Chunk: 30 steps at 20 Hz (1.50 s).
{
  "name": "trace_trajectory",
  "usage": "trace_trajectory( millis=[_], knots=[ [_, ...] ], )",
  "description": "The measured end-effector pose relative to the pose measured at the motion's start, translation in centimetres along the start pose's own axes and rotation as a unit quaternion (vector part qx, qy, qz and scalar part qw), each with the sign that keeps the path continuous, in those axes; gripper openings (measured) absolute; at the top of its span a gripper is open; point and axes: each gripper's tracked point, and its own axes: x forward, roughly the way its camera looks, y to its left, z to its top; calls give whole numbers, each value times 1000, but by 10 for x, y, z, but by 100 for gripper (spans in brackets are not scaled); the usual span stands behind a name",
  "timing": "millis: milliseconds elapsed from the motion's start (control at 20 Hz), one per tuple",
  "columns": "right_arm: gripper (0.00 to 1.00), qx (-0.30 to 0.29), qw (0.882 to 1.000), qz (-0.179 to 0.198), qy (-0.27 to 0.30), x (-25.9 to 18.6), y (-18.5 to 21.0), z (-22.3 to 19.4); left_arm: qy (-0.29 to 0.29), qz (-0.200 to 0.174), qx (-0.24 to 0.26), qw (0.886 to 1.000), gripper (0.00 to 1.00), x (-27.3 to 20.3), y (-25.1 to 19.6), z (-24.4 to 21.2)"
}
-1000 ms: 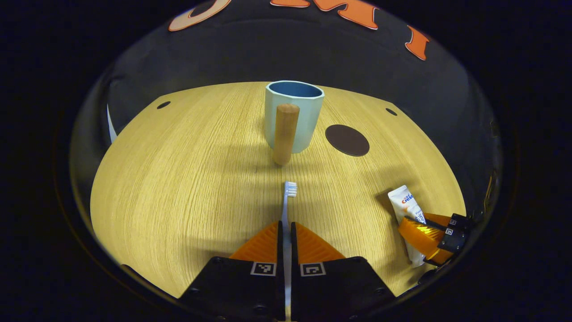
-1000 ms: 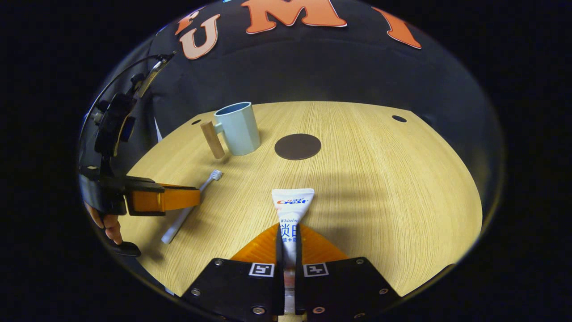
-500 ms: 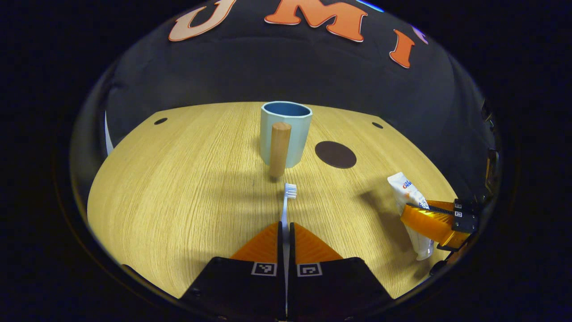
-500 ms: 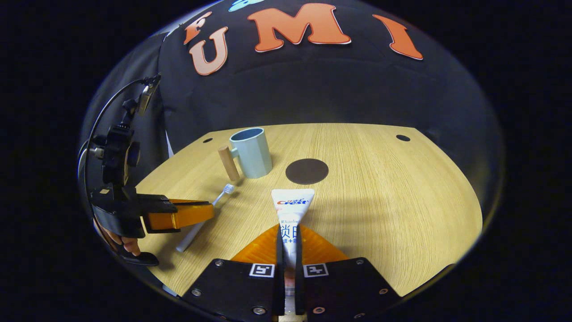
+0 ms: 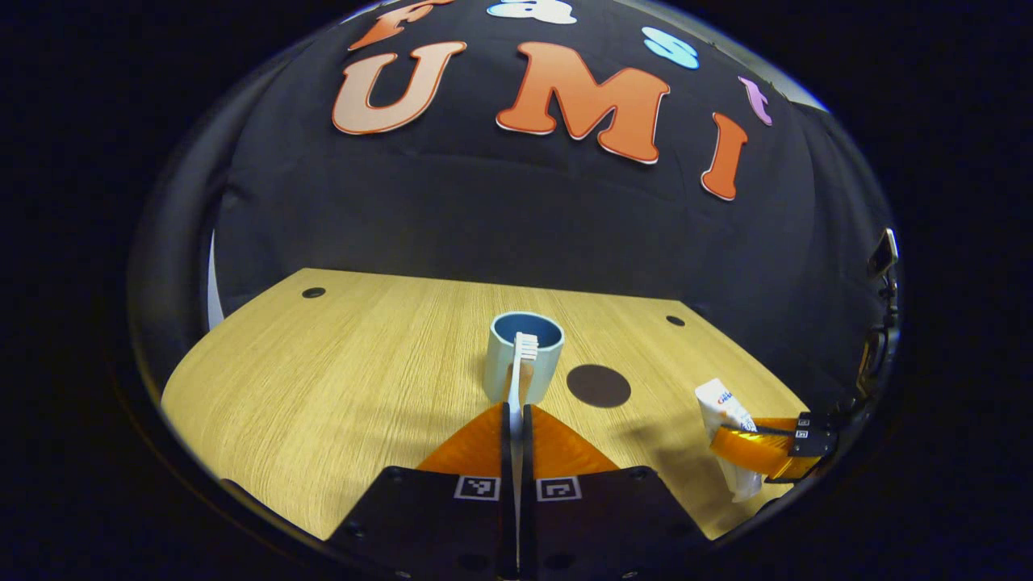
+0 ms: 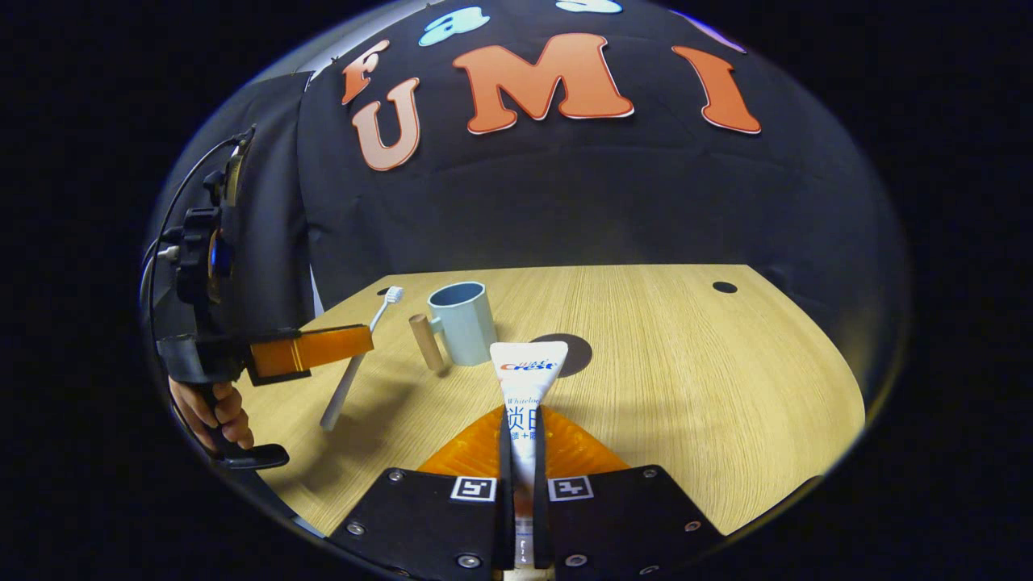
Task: Put the toothbrush and toothpaste on the desktop into the cup, then pick up the cup and place it on the coaster on the desktop.
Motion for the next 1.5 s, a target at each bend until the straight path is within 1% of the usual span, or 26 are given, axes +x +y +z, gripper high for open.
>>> trace_trajectory(
  millis=[150, 500, 700, 800, 1050, 1200, 1350, 1500],
  knots=[
    [9, -8, 1000, -3, -17, 2, -2, 17, -27, 0, -6, 1000, 2, 6, 4, 30],
    [9, -17, 999, -6, -51, 13, -11, 62, -83, -12, -26, 996, 2, 43, 4, 105],
    [9, -20, 998, -8, -62, 25, -21, 77, -107, -21, -15, 994, 1, 76, -3, 136],
    [9, -18, 998, -8, -64, 32, -26, 84, -117, -26, -9, 993, 1, 96, -7, 144],
    [9, -21, 997, -21, -73, 51, -42, 98, -127, -44, 5, 991, 1, 144, -21, 150],
    [9, -19, 997, -16, -79, 62, -41, 105, -116, -47, 0, 992, 2, 165, -19, 135],
    [9, -21, 996, -10, -87, 74, -36, 114, -111, -48, -5, 993, 1, 178, -13, 126],
    [9, -21, 996, -4, -90, 82, -26, 120, -102, -52, -9, 993, 2, 178, -12, 119]
  ],
)
